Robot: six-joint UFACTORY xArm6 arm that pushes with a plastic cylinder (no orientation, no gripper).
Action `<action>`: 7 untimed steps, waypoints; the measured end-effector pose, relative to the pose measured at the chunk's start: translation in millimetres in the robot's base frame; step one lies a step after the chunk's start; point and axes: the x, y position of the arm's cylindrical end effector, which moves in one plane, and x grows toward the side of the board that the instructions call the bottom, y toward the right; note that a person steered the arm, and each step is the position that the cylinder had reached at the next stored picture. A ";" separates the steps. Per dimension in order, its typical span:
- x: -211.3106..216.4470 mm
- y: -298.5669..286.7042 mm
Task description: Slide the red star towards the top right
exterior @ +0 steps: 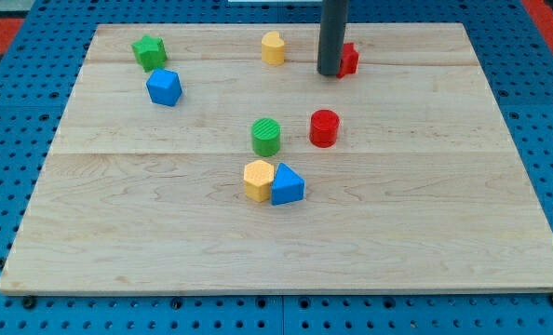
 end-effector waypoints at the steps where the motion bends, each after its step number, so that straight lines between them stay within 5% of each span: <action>1: -37.5 19.1; 3: -78.0 34.1; 7: -80.4 91.9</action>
